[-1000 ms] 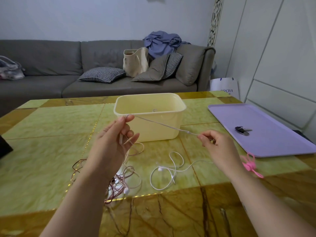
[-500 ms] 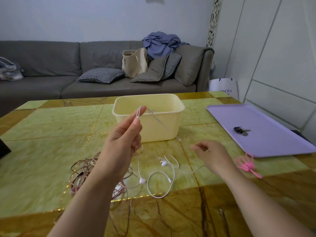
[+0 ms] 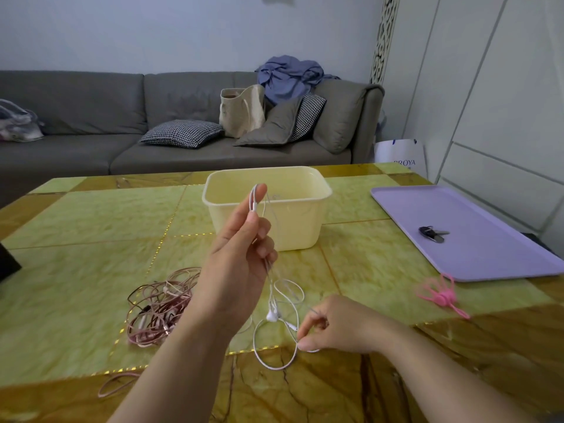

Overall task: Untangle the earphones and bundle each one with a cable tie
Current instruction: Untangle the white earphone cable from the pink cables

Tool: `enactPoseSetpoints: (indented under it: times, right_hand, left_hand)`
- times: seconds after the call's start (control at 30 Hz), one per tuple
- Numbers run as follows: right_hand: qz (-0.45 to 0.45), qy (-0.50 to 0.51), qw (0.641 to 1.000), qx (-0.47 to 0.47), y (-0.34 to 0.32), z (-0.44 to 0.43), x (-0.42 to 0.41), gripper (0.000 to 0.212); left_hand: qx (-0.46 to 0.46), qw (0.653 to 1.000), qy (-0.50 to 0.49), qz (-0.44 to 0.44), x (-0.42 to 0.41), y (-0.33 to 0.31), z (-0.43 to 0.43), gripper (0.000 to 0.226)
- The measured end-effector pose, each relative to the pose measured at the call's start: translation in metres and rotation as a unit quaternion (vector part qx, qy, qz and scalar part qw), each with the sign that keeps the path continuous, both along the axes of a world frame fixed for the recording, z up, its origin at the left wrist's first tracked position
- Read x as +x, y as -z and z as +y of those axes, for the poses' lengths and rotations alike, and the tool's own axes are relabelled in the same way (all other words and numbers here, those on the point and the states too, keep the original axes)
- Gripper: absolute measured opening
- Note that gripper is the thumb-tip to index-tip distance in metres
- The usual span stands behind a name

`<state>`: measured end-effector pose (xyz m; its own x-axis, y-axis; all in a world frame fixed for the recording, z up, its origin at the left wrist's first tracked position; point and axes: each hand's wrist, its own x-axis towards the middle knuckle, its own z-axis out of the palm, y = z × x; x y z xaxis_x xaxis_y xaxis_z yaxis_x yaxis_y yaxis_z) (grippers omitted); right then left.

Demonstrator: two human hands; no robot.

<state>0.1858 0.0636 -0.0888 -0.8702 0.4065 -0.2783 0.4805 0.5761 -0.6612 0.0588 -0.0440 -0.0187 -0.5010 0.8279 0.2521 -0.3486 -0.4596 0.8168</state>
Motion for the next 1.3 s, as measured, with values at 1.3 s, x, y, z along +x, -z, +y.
enactPoseSetpoints:
  times: [1.3]
  right_hand:
    - [0.326, 0.053, 0.931, -0.152, -0.038, -0.003, 0.002, 0.044]
  left_hand:
    - [-0.122, 0.972, 0.172, 0.101, -0.002, 0.003, -0.009, 0.028]
